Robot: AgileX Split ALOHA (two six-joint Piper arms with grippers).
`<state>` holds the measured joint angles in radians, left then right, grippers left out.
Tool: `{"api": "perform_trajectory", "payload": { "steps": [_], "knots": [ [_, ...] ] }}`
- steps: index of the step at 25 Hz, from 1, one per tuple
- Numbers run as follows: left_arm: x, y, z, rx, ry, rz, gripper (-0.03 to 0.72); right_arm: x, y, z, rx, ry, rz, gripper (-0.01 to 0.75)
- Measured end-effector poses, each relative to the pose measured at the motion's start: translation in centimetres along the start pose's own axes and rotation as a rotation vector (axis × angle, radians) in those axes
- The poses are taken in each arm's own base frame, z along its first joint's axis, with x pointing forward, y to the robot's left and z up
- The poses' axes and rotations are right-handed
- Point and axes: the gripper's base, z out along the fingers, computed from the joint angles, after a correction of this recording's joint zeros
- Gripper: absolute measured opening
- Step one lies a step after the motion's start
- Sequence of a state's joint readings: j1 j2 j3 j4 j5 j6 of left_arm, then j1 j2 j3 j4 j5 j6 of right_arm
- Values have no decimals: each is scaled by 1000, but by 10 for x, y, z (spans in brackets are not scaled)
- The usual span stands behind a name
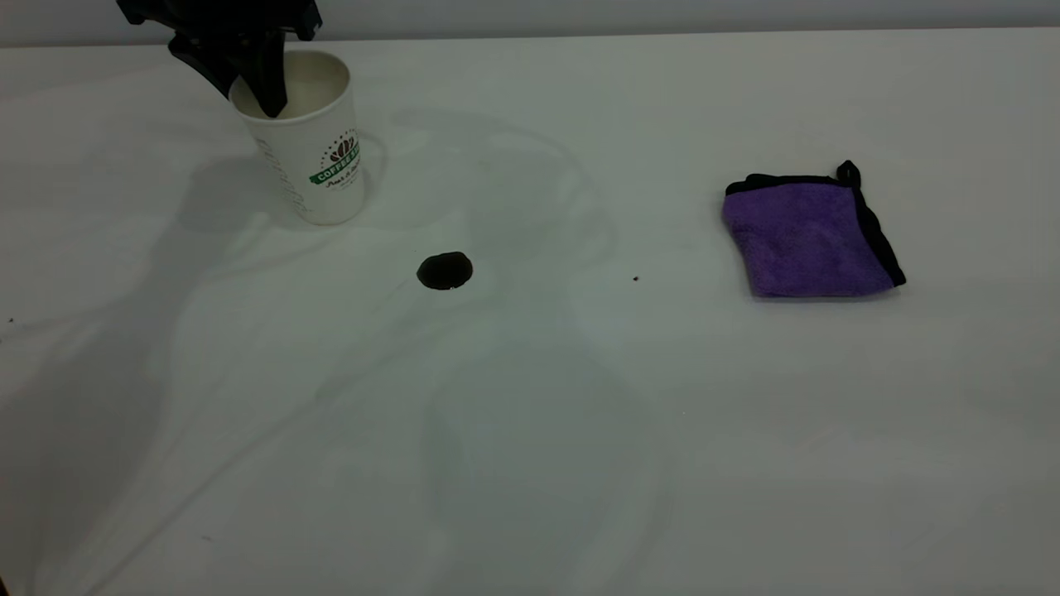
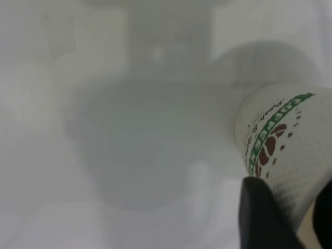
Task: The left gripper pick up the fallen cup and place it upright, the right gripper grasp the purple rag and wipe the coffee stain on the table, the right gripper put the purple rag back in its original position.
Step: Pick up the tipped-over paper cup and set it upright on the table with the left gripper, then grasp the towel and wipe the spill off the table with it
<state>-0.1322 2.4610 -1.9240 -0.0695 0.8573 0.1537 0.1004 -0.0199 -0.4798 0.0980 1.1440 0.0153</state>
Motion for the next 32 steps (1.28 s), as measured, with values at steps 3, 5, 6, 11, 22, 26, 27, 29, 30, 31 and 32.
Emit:
{"api": "perform_trajectory", "payload": {
  "steps": [3, 5, 6, 11, 22, 26, 27, 29, 30, 31, 32],
  "knots": [
    [0, 0, -4, 2, 8, -7, 406, 0, 0, 0, 0, 0, 0, 239],
    [-1, -1, -12, 1, 14, -6, 437, 0, 0, 0, 0, 0, 0, 239],
    [-2, -1, -20, 0, 6, -5, 444, 0, 0, 0, 0, 0, 0, 239],
    [-10, -3, -65, -5, -49, 1, 450, 0, 0, 0, 0, 0, 0, 239],
    [8, -37, -200, -3, -200, 30, 451, 0, 0, 0, 0, 0, 0, 239],
    [32, -54, -266, 7, -300, 10, 451, 0, 0, 0, 0, 0, 0, 239],
    [40, -59, -284, 10, -341, 10, 451, 0, 0, 0, 0, 0, 0, 239],
    [56, -70, -317, 21, -416, 13, 451, 0, 0, 0, 0, 0, 0, 239],
    [63, -75, -330, 28, -445, 14, 451, 0, 0, 0, 0, 0, 0, 239],
    [72, -80, -343, 35, -477, 10, 451, 0, 0, 0, 0, 0, 0, 239],
    [80, -85, -356, 43, -509, 10, 451, 0, 0, 0, 0, 0, 0, 239]
  ]
}}
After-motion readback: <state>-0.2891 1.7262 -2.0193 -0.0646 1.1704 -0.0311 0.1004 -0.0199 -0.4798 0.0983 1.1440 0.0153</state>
